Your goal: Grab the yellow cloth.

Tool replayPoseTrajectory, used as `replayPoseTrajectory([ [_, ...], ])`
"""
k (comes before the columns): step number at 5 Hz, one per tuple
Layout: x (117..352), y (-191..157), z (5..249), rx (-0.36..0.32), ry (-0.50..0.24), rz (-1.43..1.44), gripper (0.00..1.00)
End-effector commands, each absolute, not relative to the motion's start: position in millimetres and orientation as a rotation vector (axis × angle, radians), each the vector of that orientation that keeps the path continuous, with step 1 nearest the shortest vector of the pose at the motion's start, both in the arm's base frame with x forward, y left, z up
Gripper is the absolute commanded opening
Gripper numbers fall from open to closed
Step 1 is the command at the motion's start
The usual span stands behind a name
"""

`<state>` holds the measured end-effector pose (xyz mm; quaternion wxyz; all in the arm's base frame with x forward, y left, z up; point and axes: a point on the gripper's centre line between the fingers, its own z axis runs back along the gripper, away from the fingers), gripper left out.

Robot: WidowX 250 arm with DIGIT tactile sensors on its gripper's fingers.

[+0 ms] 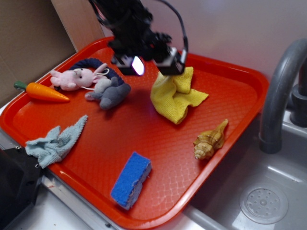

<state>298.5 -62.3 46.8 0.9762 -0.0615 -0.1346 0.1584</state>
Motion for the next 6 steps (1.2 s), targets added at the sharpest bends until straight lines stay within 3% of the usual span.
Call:
replayPoseTrajectory([
  [1, 312, -93, 54, -0.233, -0.266, 0.13, 1.0],
  [2, 311, -93, 56, -0.205, -0.188, 0.137, 0.0],
  [3, 315, -95, 51, -0.166, -0.141, 0.15, 0.0],
  [5, 313, -92, 61, -0.087, -0.127, 0.142, 0.0],
  [6, 314, -85, 77, 0.106, -0.075, 0.103, 0.0],
])
